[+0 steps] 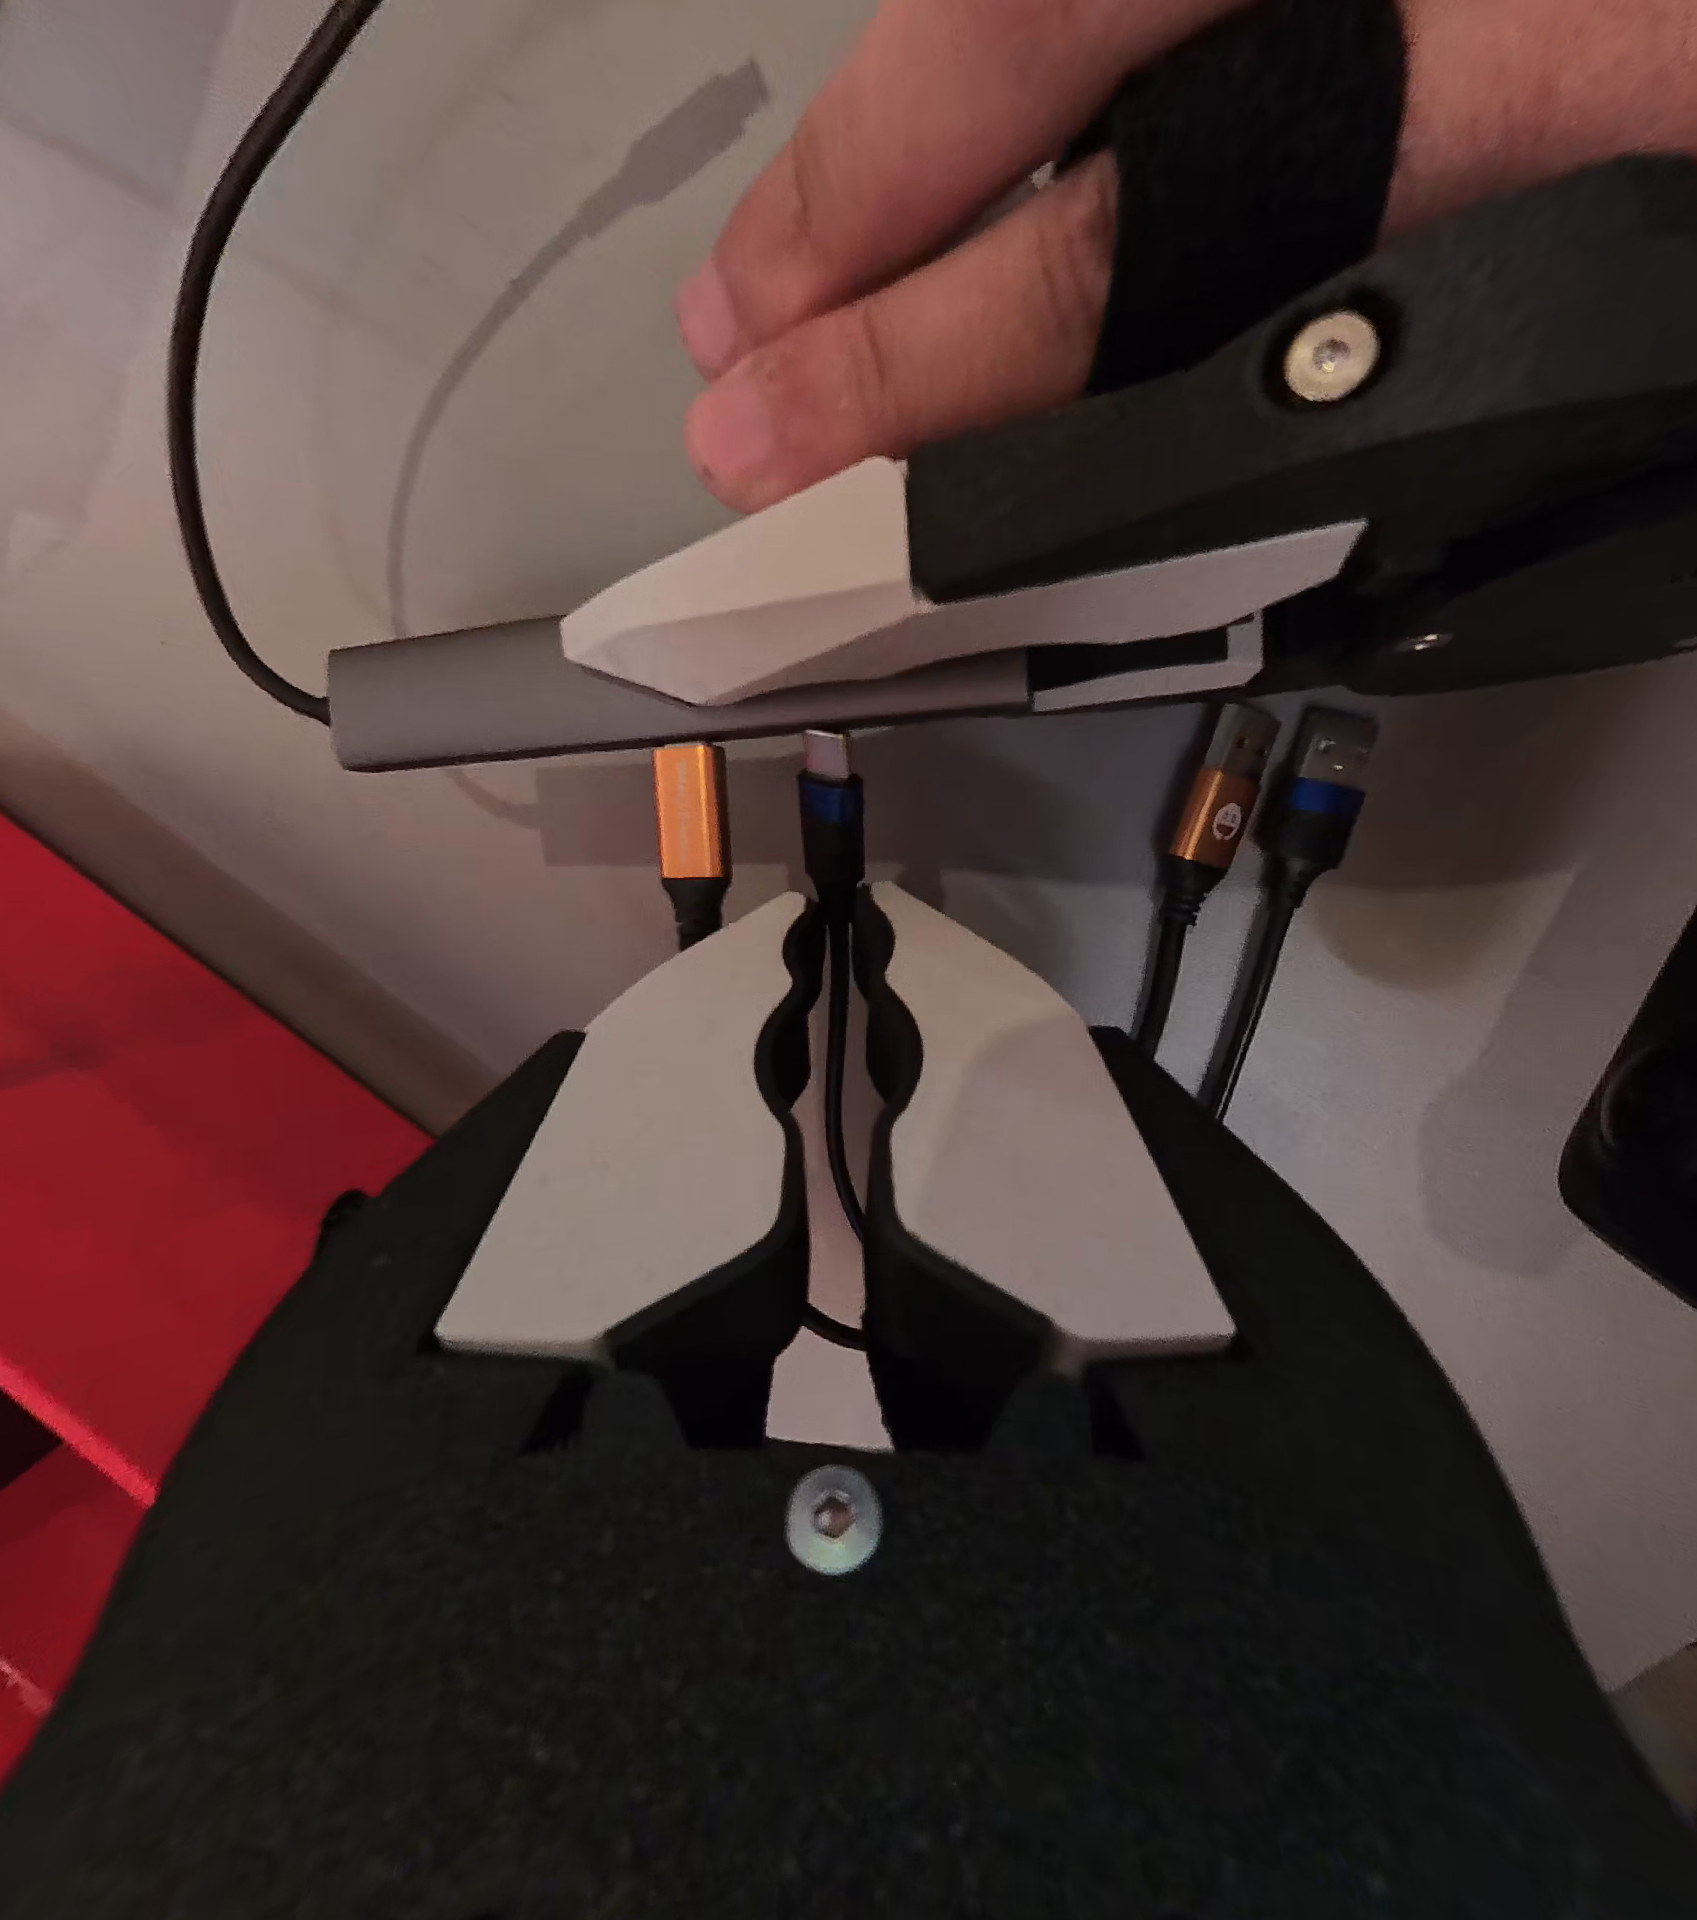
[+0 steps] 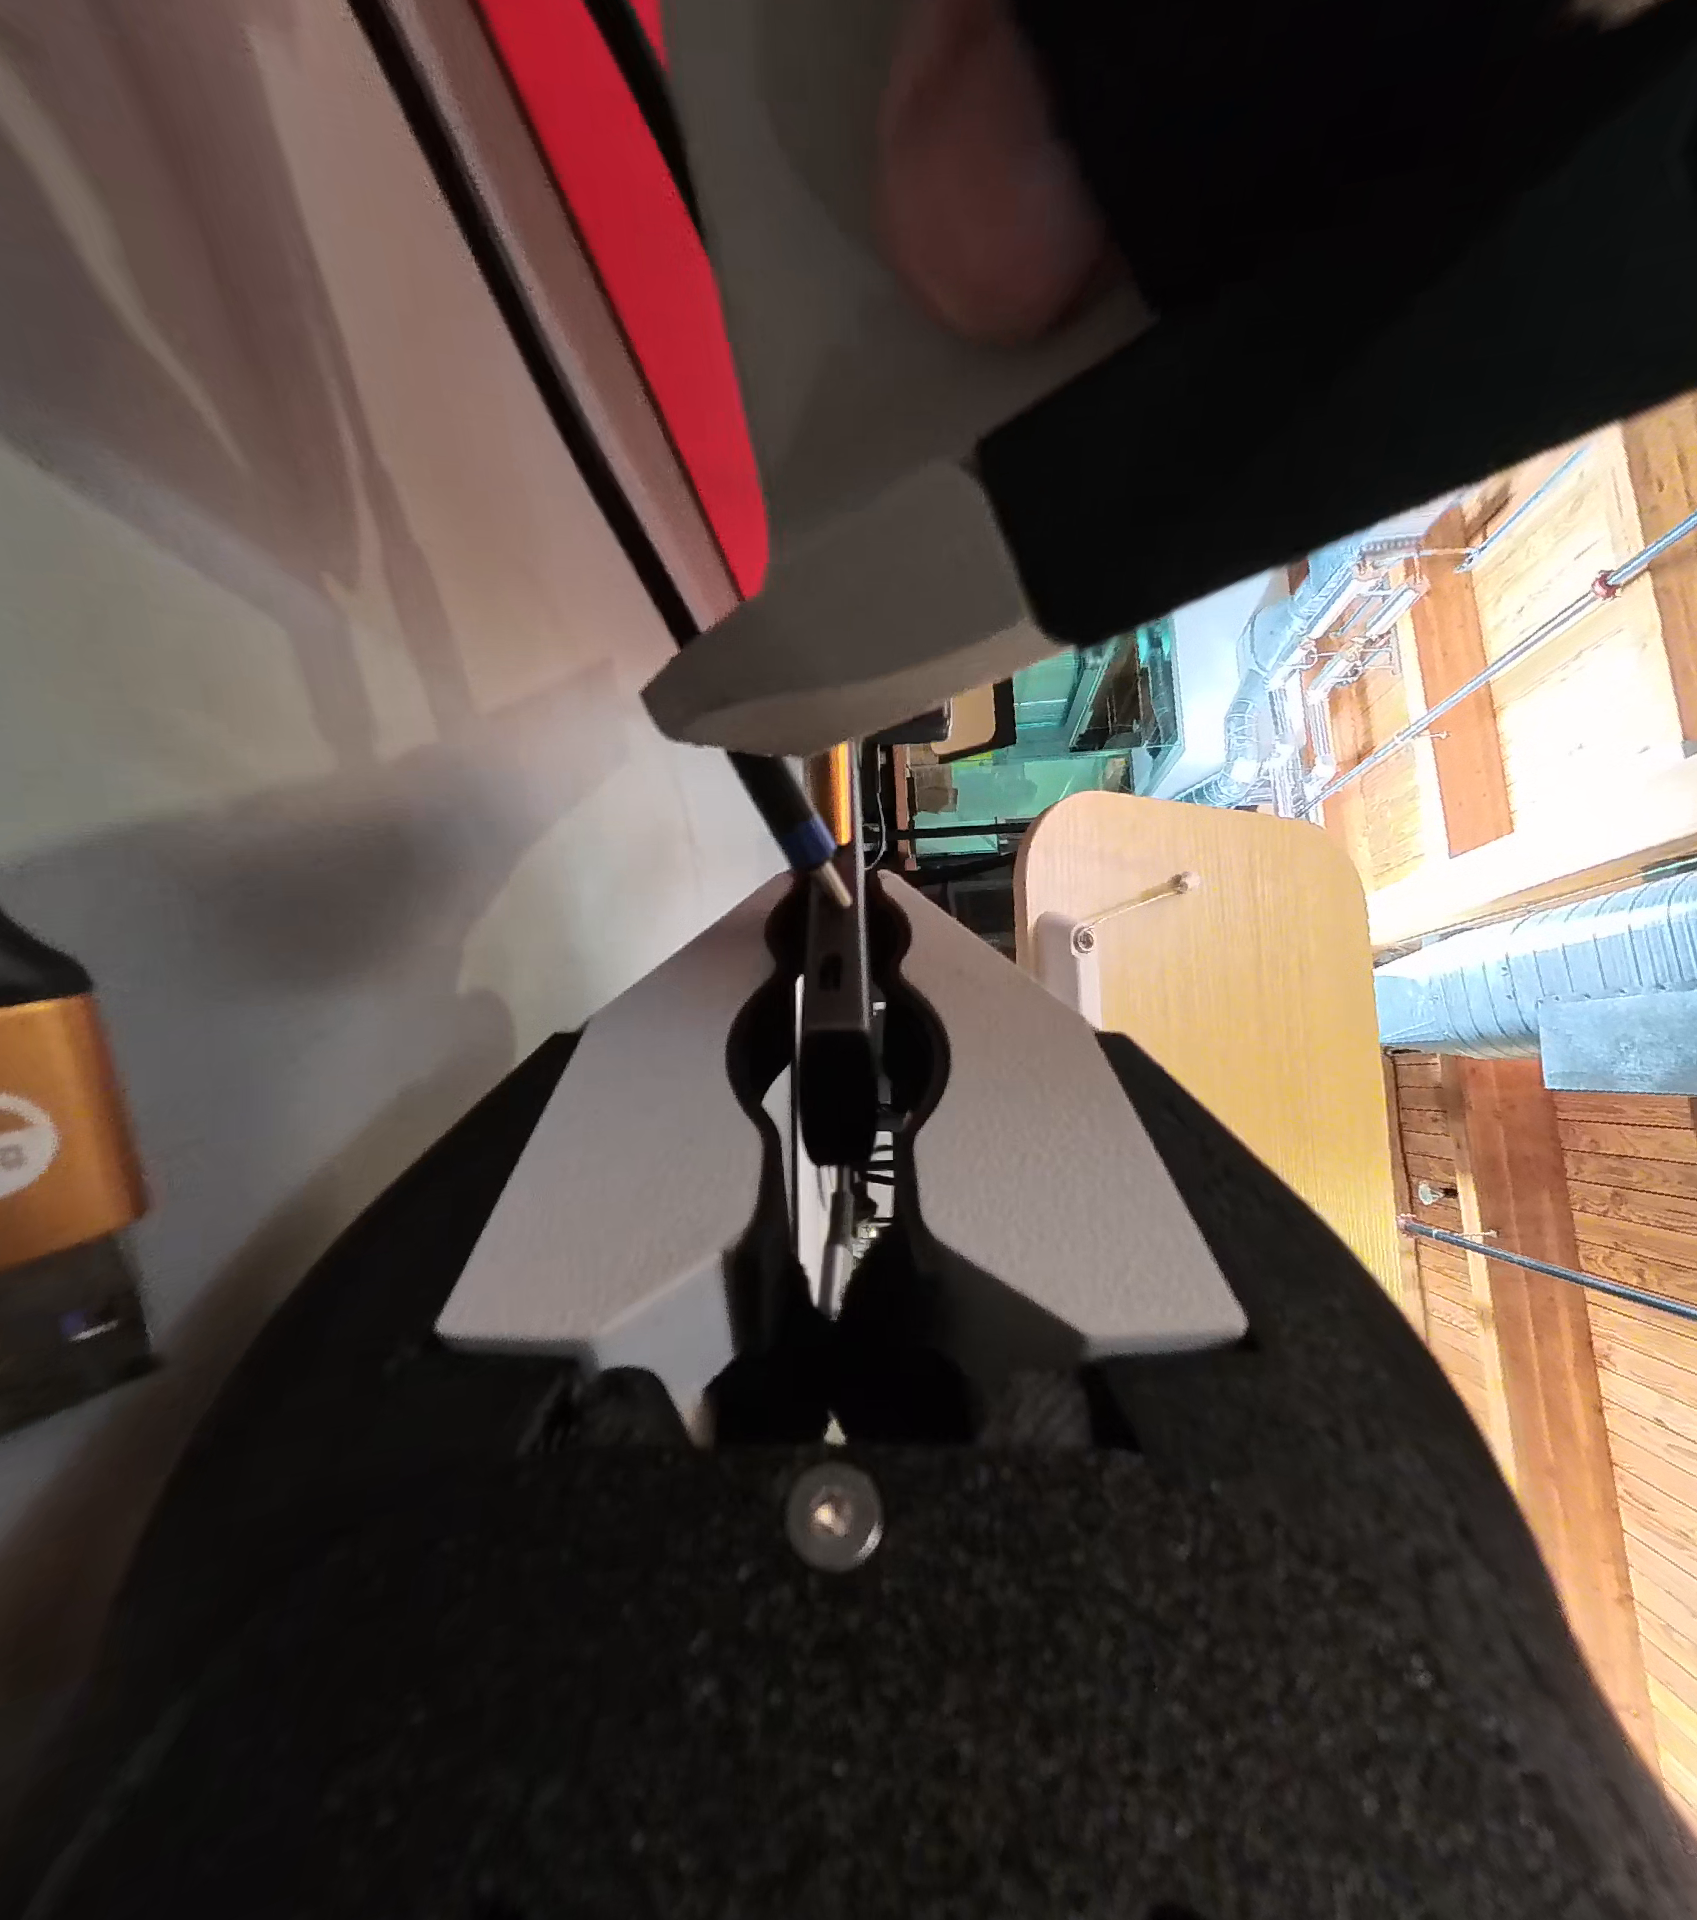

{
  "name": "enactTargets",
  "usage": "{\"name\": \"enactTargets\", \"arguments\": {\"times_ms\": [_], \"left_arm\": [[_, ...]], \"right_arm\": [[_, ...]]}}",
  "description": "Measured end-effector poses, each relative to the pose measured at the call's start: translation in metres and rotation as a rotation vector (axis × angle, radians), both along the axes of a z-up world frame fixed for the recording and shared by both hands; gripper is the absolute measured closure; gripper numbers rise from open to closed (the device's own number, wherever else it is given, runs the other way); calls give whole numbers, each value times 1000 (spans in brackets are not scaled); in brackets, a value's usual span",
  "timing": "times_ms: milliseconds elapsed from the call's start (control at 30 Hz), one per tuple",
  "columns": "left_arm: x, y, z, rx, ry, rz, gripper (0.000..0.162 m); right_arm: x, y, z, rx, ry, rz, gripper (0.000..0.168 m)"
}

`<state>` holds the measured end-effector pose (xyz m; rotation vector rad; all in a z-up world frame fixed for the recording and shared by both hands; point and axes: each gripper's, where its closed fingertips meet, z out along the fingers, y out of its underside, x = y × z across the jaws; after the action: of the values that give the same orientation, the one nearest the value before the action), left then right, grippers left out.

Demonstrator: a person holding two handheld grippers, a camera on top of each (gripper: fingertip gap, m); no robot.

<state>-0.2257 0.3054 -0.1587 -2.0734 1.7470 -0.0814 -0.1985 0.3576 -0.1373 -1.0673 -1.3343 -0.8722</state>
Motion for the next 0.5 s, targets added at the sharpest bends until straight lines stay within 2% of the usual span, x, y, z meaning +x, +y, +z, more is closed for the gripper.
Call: {"name": "enactTargets", "arguments": {"times_ms": [300,500], "left_arm": [[1,1,1,-21,-20,41,157],[1,-1,-1,-85,-36,80,157]], "right_arm": [[1,1,0,8,-16,-12,161],[0,0,2,67,-126,-38,160]]}}
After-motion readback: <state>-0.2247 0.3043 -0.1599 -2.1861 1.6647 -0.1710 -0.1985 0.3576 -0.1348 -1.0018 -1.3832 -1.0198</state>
